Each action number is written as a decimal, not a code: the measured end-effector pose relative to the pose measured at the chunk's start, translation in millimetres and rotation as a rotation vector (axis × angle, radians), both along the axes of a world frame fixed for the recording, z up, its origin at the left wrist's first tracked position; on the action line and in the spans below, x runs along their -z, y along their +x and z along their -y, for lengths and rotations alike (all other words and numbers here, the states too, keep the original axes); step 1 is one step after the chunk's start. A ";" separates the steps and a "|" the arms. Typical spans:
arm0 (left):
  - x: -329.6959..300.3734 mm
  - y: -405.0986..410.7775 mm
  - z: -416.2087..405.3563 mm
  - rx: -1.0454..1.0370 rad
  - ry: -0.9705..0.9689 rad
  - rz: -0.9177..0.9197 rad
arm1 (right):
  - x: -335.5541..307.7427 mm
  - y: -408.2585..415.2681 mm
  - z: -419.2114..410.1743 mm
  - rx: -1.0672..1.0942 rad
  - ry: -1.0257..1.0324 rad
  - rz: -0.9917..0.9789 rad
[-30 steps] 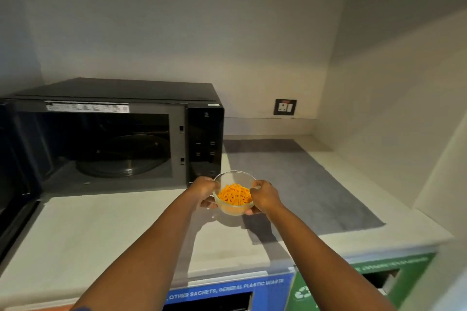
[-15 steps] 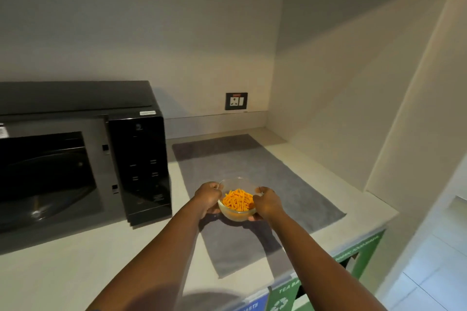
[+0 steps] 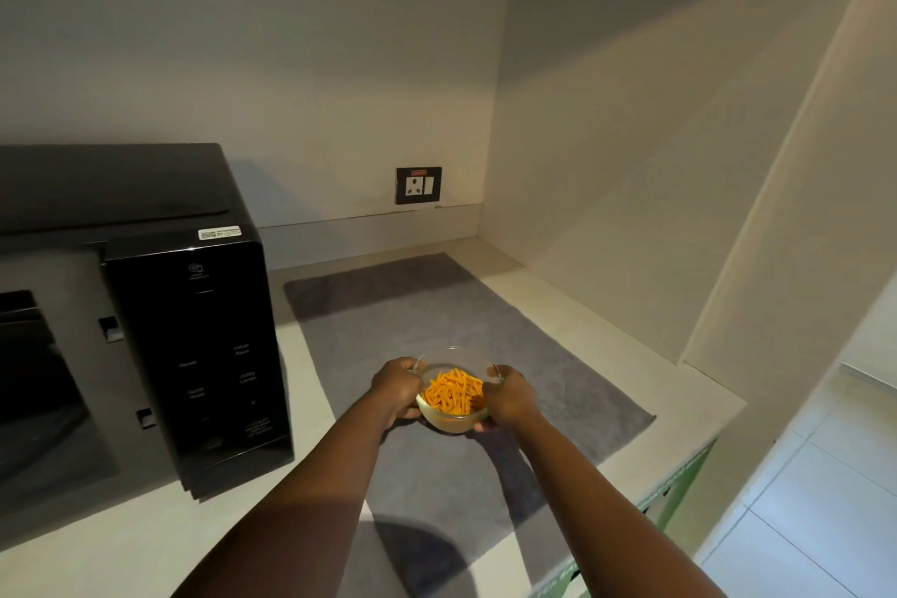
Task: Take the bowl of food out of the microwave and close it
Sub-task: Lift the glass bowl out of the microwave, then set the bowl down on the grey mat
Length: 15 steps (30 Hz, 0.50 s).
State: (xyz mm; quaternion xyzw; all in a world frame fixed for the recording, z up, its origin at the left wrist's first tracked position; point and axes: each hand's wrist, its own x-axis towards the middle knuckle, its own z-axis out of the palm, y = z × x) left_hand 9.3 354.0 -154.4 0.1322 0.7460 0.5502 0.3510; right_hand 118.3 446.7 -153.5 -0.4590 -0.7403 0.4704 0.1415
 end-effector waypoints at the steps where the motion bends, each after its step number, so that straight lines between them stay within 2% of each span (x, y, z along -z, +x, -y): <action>1: 1.3 -1.6 -1.2 0.004 -0.006 0.002 | 0.4 -1.1 0.0 0.002 0.004 0.002; 9: 6.8 -7.5 -6.1 0.016 -0.030 0.021 | 0.6 1.2 -0.3 0.004 -0.029 -0.061; 15: 0.8 -6.2 -2.2 0.017 -0.030 0.015 | -2.3 7.9 -1.8 -0.034 -0.044 -0.031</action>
